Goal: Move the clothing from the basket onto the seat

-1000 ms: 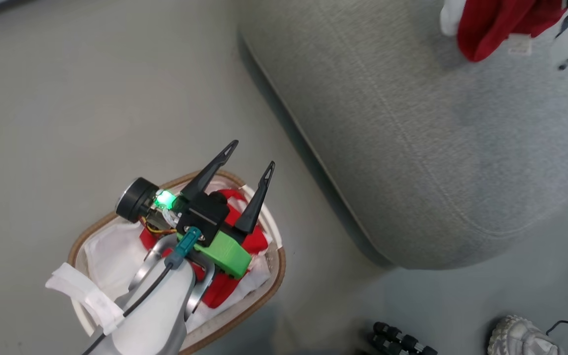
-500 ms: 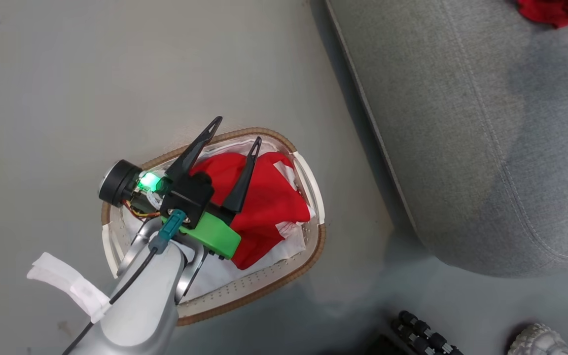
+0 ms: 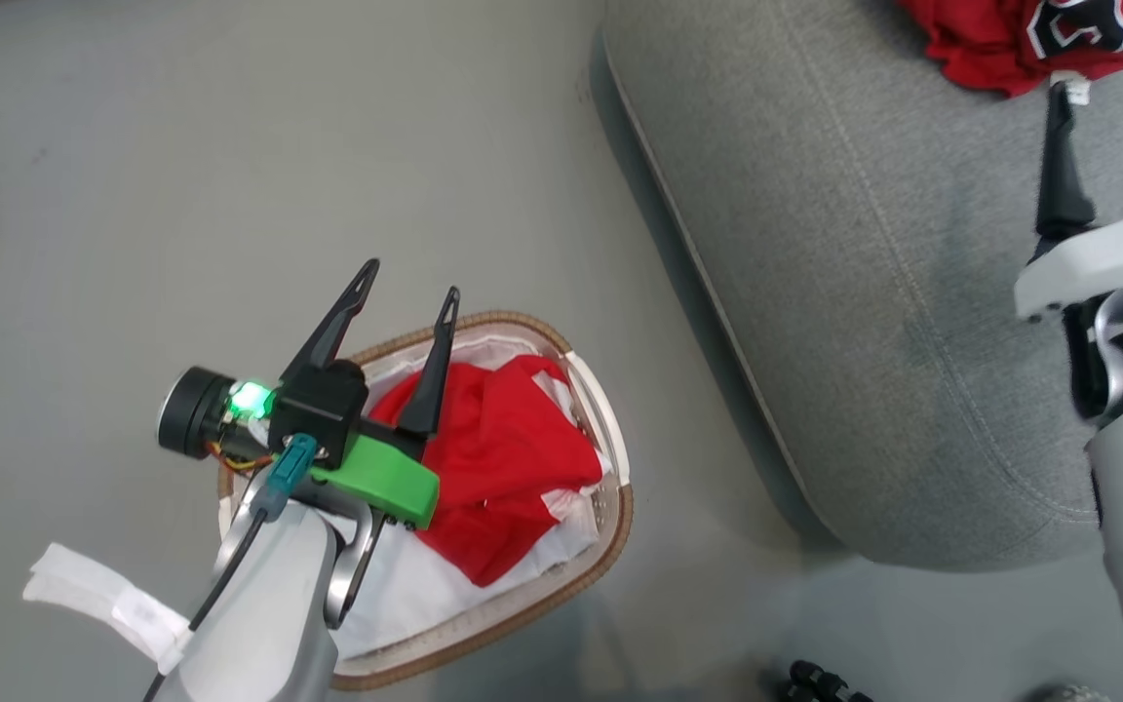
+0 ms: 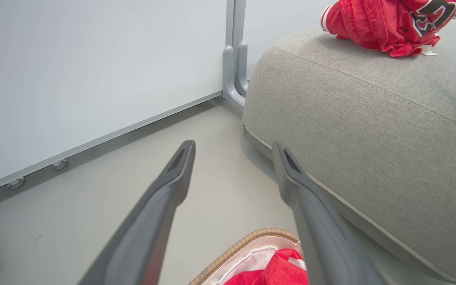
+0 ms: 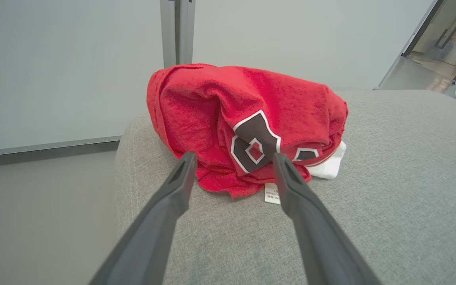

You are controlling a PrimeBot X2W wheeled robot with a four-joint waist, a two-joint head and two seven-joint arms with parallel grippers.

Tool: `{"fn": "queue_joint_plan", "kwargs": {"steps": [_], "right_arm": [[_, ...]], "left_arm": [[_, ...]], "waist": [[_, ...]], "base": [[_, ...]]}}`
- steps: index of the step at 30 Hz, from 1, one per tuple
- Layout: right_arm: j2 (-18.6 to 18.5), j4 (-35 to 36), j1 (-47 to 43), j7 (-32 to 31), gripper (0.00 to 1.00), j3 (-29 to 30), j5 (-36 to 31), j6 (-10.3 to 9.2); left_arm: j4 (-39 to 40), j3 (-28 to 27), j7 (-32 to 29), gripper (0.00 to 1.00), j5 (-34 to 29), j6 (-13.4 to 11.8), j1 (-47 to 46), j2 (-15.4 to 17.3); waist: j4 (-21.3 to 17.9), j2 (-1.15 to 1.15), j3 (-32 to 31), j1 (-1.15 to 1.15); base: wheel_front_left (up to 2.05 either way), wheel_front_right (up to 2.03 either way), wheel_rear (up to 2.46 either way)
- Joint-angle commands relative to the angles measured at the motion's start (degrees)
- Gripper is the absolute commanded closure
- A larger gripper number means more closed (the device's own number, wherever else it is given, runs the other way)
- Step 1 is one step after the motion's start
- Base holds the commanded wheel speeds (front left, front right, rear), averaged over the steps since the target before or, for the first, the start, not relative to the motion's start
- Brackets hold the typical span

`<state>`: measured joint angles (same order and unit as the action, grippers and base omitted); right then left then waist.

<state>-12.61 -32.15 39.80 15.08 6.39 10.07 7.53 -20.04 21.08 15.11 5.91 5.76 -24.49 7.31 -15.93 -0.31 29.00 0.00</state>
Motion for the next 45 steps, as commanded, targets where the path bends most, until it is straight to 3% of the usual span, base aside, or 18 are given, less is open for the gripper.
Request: {"fn": "queue_joint_plan", "kwargs": {"steps": [1, 12, 25, 38, 45], "right_arm": [[0.29, 1.24, -1.79, 0.10, 0.00, -1.23, 0.86, -0.08], [3.89, 7.83, -11.90, 0.10, 0.00, -8.18, 3.51, -0.08], [6.62, 8.68, -22.50, 0.10, 0.00, -9.61, 1.83, -0.08], [7.89, 8.76, -28.95, 0.10, 0.00, -9.30, 2.57, -0.08], [7.31, 8.78, -27.80, 0.10, 0.00, -10.27, 3.02, -0.08]], "left_arm": [[-0.18, -0.86, 0.05, 0.00, 0.01, -0.56, 1.58, -0.09], [-0.93, -8.61, 0.05, 0.00, 0.33, -3.44, 9.00, -1.98], [-1.69, -15.98, 0.05, 0.00, -0.05, -4.35, 17.39, -3.74], [-1.49, -19.56, 0.05, 0.00, 0.98, -3.47, 23.62, -4.33], [-2.45, -17.12, 0.06, 0.00, 2.52, -2.55, 23.30, -4.38]], "waist": [[-0.25, 0.31, -5.14, 0.00], [6.84, 0.31, -14.49, 0.00], [14.40, 0.31, -22.42, 0.00], [15.22, 0.31, -27.06, 0.00], [14.59, 0.31, -26.66, 0.00]], "base": [[0.00, 0.00, 0.00], [0.00, 0.00, 0.00], [0.00, 0.00, 0.00], [0.00, 0.00, 0.00], [0.00, 0.00, 0.00]]}}
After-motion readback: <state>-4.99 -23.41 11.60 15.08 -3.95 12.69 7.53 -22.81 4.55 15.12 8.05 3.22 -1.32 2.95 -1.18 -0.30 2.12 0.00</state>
